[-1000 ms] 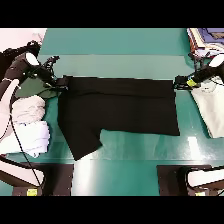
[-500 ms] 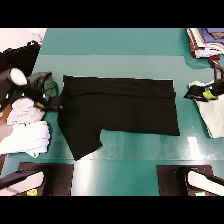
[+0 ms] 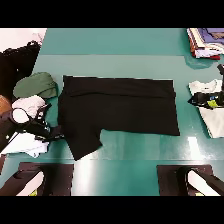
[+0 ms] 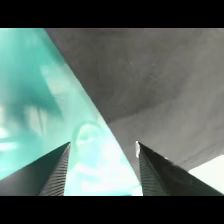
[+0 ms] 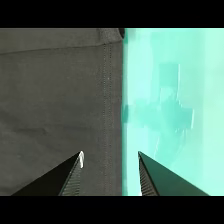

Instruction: Fold the shirts.

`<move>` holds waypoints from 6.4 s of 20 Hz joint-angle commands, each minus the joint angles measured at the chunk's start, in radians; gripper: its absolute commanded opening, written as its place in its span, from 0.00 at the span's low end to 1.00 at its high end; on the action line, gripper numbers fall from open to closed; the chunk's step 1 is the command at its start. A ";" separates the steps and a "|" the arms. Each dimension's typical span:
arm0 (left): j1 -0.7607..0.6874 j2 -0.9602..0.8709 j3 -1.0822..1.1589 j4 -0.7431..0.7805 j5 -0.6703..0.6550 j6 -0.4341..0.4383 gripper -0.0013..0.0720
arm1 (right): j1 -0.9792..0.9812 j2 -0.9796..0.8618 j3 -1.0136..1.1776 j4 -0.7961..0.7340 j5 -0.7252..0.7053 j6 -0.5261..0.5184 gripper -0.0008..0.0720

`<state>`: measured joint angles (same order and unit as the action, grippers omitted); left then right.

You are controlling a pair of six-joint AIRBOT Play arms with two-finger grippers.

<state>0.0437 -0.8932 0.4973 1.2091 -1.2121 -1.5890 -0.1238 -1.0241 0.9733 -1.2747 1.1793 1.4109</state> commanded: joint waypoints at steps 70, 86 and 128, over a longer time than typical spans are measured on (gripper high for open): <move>0.000 -0.432 0.528 -0.222 0.291 0.175 0.85 | -0.011 -0.597 0.466 0.230 0.186 -0.053 0.62; -0.115 -0.424 0.602 -0.319 0.153 0.209 0.06 | -0.265 -0.597 0.131 0.377 0.223 -0.301 0.81; -0.313 -0.656 1.063 -0.087 0.114 0.079 0.05 | 0.645 -0.383 0.706 0.656 0.141 -0.261 0.04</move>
<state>-0.3717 -1.6581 1.5581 1.0145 -1.0382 -1.5185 0.4393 -1.3792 1.6779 -0.6216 1.3899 1.1606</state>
